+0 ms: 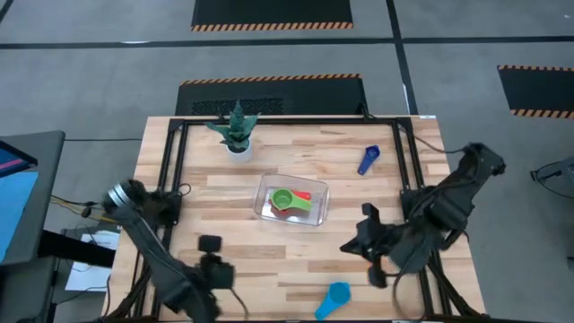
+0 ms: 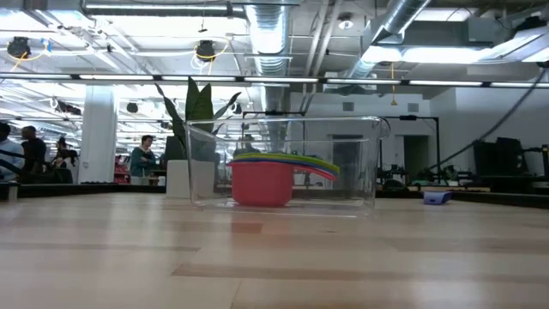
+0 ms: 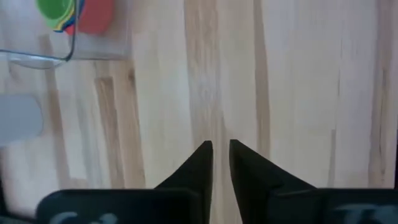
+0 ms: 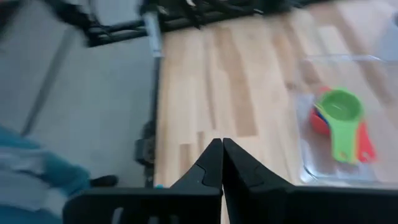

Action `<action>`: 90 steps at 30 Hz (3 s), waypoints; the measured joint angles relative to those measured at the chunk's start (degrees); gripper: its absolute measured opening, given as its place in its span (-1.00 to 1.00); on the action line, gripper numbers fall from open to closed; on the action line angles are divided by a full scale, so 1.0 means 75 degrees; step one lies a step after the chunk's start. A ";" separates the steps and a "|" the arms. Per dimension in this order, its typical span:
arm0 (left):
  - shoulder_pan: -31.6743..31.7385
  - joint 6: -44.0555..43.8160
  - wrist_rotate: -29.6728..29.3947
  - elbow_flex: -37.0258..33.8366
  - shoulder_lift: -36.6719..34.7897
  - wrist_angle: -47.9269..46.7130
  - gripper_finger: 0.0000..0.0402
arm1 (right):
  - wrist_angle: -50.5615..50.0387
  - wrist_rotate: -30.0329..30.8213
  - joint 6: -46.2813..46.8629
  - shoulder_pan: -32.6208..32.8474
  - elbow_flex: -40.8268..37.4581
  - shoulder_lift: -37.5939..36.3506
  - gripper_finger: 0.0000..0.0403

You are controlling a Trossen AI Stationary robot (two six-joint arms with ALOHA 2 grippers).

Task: Nest measuring cups in basket
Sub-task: Adjust the transparent bin, then stack the light blue measuring cup into the green measuring cup

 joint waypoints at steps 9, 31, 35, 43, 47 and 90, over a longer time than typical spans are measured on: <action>0.0428 -0.0338 -0.1329 -0.4502 -0.3490 0.1979 -0.99 | -0.2105 0.1582 0.2889 -0.0239 0.1865 0.2329 -0.93; 0.5644 0.4203 0.0409 -0.6921 -0.4430 0.7539 -1.00 | -0.2445 -0.0213 -0.0900 -0.4127 0.1779 0.3218 -0.95; 0.5583 0.4509 0.0537 -0.6577 -0.4114 0.8040 -1.00 | -0.2566 -0.0505 -0.1448 -0.4240 0.1791 0.3562 -0.95; 0.5555 0.5474 0.0852 -0.5726 -0.3343 0.7598 -1.00 | -0.2595 -0.0728 -0.1935 -0.4182 0.1786 0.4186 -0.96; 0.5500 0.5426 0.1142 -0.5727 -0.2674 0.7569 -1.00 | -0.2439 -0.0720 -0.1880 -0.4116 0.1785 0.4316 -0.96; -0.0075 -0.1957 0.1122 -0.2403 -0.2671 0.1352 -1.00 | -0.5104 -0.0747 0.5462 0.1056 0.0297 0.0815 -0.94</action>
